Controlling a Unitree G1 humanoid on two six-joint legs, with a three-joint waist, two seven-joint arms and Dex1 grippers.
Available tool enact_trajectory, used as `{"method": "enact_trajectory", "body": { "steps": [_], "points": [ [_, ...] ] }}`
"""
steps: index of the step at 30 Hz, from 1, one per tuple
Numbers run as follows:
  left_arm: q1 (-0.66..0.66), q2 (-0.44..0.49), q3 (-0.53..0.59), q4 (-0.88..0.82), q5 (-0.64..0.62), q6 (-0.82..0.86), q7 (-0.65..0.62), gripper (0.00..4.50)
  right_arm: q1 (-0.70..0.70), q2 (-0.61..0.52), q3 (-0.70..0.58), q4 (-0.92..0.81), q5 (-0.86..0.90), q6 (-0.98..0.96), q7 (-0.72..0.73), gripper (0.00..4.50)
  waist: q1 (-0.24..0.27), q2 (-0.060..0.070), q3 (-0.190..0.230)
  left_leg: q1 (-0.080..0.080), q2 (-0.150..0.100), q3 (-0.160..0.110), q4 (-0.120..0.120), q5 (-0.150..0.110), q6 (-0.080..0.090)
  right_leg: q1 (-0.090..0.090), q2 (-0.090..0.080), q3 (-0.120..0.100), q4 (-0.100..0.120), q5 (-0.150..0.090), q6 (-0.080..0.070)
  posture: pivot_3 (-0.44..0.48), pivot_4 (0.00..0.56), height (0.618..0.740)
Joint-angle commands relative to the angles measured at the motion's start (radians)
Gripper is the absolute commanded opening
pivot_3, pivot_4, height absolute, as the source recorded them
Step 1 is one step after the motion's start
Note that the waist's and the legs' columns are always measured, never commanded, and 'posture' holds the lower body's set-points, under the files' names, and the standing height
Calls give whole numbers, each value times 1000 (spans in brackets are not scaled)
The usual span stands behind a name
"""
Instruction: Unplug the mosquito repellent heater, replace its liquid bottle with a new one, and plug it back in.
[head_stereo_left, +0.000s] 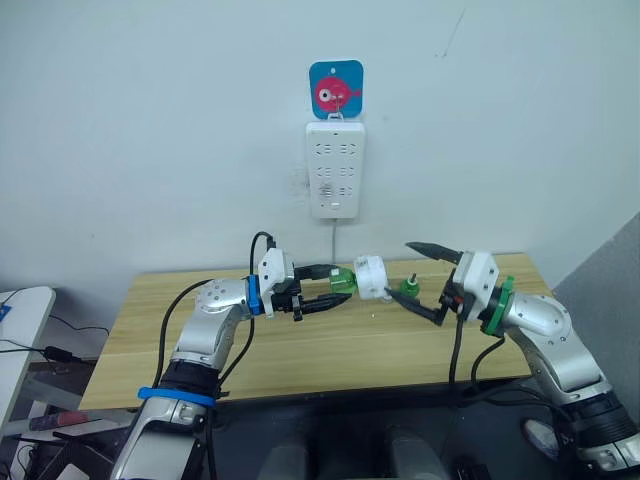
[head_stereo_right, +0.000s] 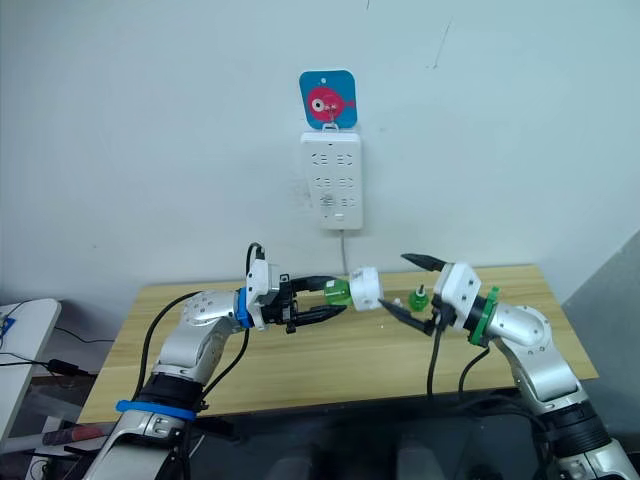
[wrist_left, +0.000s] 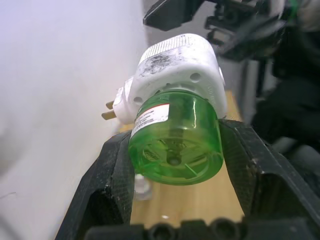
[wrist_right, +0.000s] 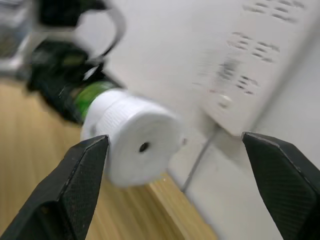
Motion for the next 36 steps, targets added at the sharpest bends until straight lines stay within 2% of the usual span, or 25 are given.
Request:
{"method": "enact_trajectory", "body": {
  "steps": [1,3,5,8,11,15,29,34,36],
  "points": [
    [-3,-34,10,-31,24,-153,39,2348,27,65,-115,-112,462,407,-247,4445,5,0,0,-1,0,0,0,0,0,0,0,0,-1,0,0,-69,129,740],
    [-11,-55,21,-12,41,-216,77,2348,46,99,-154,-135,702,532,-373,4445,8,0,0,-1,0,-1,0,0,0,0,-1,0,-1,0,0,-66,131,740],
    [-23,-68,26,6,52,-258,105,2348,60,140,-180,-141,907,576,-509,4445,8,0,0,-1,0,0,0,0,0,0,-1,0,-1,0,0,-66,131,740],
    [-35,-82,29,21,61,-291,139,2348,62,189,-194,-142,1119,577,-676,4445,6,0,0,-1,0,0,0,0,0,0,0,0,-1,0,0,-62,133,740],
    [-45,-88,21,36,73,-310,162,2348,44,251,-182,-151,1218,536,-804,4445,-1,0,0,-1,0,0,0,0,0,0,0,-1,0,0,0,-62,133,740],
    [-48,-91,11,39,76,-309,175,2348,22,276,-163,-161,1240,528,-866,4445,-2,0,0,-1,0,1,0,0,1,0,1,0,0,0,0,-60,135,740],
    [-31,-114,-18,5,91,-301,226,2348,-57,363,-141,-142,1048,460,-957,4445,-3,0,0,-1,0,1,-1,0,1,0,2,0,-1,0,0,-61,128,740],
    [-18,-139,-12,-14,97,-263,306,2348,-85,384,-149,-137,1038,459,-957,4445,-3,0,0,-1,0,1,-1,0,1,0,2,0,-1,0,0,-59,126,740],
    [-11,-144,-22,-30,103,-260,317,2348,-87,382,-149,-135,1038,469,-950,4069,-3,0,0,-1,0,1,-1,0,1,0,2,0,-1,0,0,-56,124,740]
  ]
}}
